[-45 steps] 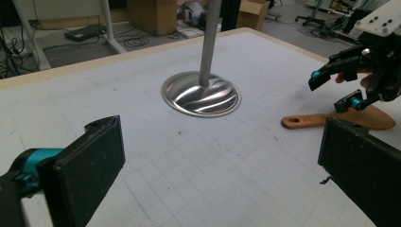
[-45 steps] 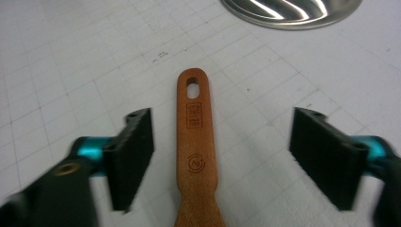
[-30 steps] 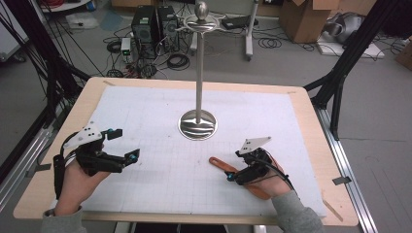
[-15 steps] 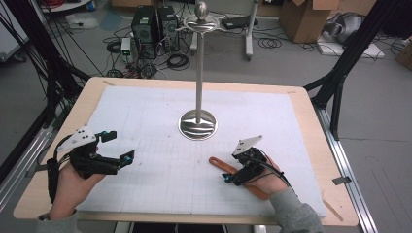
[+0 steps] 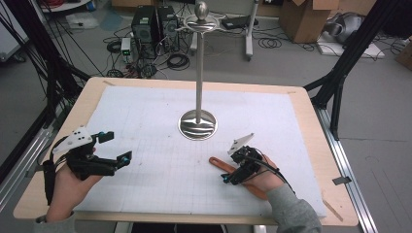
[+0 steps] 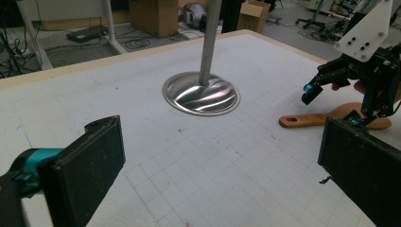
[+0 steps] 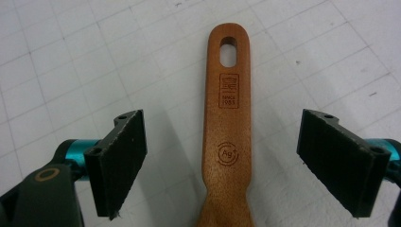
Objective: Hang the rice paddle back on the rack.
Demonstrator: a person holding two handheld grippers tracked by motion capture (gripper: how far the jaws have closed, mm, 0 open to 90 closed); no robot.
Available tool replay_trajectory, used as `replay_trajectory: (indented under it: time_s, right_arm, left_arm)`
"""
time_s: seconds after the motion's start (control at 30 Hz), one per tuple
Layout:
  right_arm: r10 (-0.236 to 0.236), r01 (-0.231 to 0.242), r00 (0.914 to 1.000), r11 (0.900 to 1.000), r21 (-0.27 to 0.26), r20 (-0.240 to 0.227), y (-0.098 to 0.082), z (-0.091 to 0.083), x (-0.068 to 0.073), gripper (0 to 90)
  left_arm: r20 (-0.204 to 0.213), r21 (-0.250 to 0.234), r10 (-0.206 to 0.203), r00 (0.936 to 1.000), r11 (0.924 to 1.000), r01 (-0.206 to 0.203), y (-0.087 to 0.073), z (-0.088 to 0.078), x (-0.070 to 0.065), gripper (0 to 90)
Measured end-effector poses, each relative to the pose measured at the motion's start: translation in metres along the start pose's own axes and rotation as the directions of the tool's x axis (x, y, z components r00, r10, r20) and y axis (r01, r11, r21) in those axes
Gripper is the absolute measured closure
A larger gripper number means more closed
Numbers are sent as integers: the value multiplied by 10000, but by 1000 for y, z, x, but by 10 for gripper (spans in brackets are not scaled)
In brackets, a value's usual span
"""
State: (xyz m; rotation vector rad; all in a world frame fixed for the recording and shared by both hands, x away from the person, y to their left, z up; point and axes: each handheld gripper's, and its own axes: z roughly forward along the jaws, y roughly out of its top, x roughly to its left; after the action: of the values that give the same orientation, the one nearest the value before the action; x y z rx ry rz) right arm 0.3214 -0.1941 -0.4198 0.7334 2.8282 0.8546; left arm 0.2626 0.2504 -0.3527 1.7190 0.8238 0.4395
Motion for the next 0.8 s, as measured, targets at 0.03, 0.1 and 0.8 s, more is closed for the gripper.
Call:
replay_trajectory:
  time_s: [0.03, 0.1, 0.8]
  right_arm:
    - [-73, 72, 10000, 9999, 85, 60, 1, 0, 0, 162]
    - [-81, 79, 9999, 9998, 208, 82, 4, 0, 0, 188]
    - [-352, 266, 9983, 9844, 1738, 465, 12, 2, 3, 435]
  left_arm:
    - [-6, 9, 16, 10000, 10000, -16, 0, 0, 0, 18]
    - [-21, 24, 42, 10000, 10000, -42, 0, -2, 0, 18]
    - [-111, -47, -86, 9999, 10000, 86, -2, -7, 2, 18]
